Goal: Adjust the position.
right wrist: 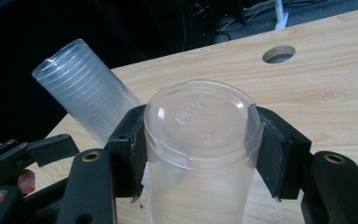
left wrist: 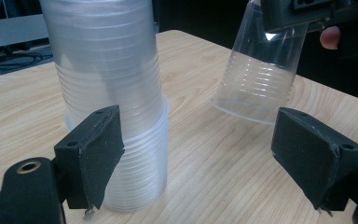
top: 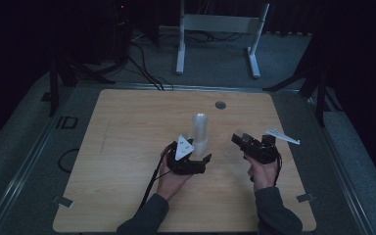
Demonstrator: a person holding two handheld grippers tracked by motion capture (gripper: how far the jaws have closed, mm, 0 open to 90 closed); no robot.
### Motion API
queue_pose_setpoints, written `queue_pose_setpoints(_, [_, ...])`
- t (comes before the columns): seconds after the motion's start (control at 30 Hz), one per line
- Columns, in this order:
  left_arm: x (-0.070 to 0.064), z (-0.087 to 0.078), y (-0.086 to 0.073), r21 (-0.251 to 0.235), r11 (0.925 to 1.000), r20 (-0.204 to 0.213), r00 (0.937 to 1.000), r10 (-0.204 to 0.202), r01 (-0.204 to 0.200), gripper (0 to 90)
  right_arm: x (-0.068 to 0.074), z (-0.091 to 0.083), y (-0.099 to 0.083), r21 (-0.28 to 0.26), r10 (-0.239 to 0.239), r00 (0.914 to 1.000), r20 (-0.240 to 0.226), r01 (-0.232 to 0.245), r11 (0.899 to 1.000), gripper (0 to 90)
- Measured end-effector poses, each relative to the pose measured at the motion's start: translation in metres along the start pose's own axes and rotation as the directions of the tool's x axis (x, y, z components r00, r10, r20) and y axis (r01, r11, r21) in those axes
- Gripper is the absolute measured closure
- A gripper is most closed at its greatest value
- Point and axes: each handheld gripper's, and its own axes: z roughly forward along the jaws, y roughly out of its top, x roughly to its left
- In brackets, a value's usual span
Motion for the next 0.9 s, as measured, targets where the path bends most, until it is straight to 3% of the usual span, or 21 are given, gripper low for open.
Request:
queue_pose_setpoints(0.43, [-0.002, -0.001, 0.002, -0.004, 0.9999, 0.008, 0.9999, 0.013, -0.012, 17.1, -0.003, 0.0, -0.007, -0.003, 0.036, 0.9993, -0.008, -0.036, 0.999, 41.3])
queue_pose_setpoints(0.9, [-0.006, 0.002, 0.004, 0.008, 0.9992, 0.02, 0.999, 0.038, -0.039, 17.3, -0.006, 0.001, -0.012, -0.008, 0.105, 0.9928, -0.056, -0.106, 0.994, 41.5])
